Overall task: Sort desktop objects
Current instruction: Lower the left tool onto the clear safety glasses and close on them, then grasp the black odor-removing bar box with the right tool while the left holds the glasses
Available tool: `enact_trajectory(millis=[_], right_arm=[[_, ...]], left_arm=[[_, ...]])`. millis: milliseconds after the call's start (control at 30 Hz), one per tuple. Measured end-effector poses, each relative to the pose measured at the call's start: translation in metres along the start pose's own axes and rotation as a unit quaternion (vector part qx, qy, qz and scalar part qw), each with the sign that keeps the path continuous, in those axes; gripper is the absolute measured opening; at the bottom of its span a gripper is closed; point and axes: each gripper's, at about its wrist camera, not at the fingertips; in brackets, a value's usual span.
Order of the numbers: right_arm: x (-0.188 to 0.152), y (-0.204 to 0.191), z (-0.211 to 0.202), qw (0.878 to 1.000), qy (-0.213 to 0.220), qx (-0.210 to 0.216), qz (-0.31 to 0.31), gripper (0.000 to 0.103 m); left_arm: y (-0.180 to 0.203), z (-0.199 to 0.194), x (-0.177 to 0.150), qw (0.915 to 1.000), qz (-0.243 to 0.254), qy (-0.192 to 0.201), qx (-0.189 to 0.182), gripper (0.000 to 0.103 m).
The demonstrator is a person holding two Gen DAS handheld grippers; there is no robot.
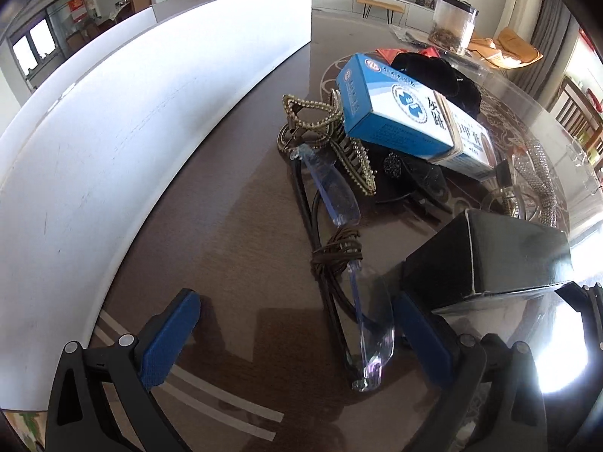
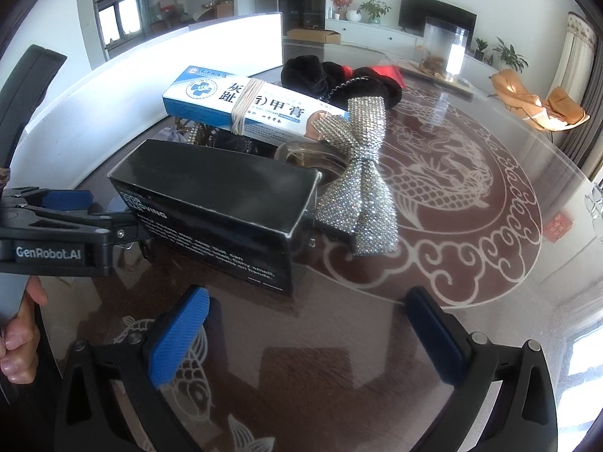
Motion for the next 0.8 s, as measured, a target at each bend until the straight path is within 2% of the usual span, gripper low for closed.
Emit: enact_trajectory(millis=[233,300,333,367,400,500,567,633,733,800], right_arm=[[0.000,0.000,0.000,1.000,0.000,0.000,0.000,0.103],[0.000,-0.001,0.000,1.000,0.000,0.000,0.000,0.103],[0.000,0.000,0.000,1.000,0.000,0.000,0.000,0.103],[0.000,-0.001,0.000,1.000,0.000,0.000,0.000,0.103],[0.000,-0.001,0.000,1.000,0.000,0.000,0.000,0.103],[0.000,0.000,-0.001,1.000,0.000,0.002,0.001,0.103],[-0.004,-0.001,-0.006,1.000,0.003,0.022,-0.012,0.102],[-0.005,0.000,-0.024,0.998,0.033,0.044,-0.033,0.102],[0.007,-0.010,-0.060,0.987,0.113,0.030,-0.114,0.102],[0.022,-0.024,-0.065,0.977,0.124,0.014,-0.172,0.102]], left_arm=[[-0.006,0.004,0.010,0.9988,0.042,0.009,-0.020,0.103],[-0.005,-0.005,0.006,0.9977,0.052,0.035,-0.023,0.078],[-0.005,-0.009,0.005,0.9972,0.055,0.045,-0.025,0.052],[-0.002,-0.011,0.004,0.9967,0.060,0.047,-0.028,0.032],[0.000,-0.012,0.004,0.9962,0.066,0.048,-0.031,0.029],[0.006,-0.015,-0.001,0.9948,0.078,0.046,-0.047,0.027],[0.006,-0.017,-0.004,0.9943,0.073,0.045,-0.063,0.024],[0.004,-0.020,-0.005,0.9943,0.064,0.049,-0.069,0.024],[-0.004,-0.019,-0.002,0.9945,0.040,0.055,-0.080,0.024],[-0.008,-0.019,-0.001,0.9940,0.029,0.058,-0.087,0.024]])
Point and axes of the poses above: each gripper's, at about its wrist camera, not at the fingertips, and z roughly the way its jaws point, y to its right, x to its top, and after that the axes turned 12 degrees about -x, right-handed
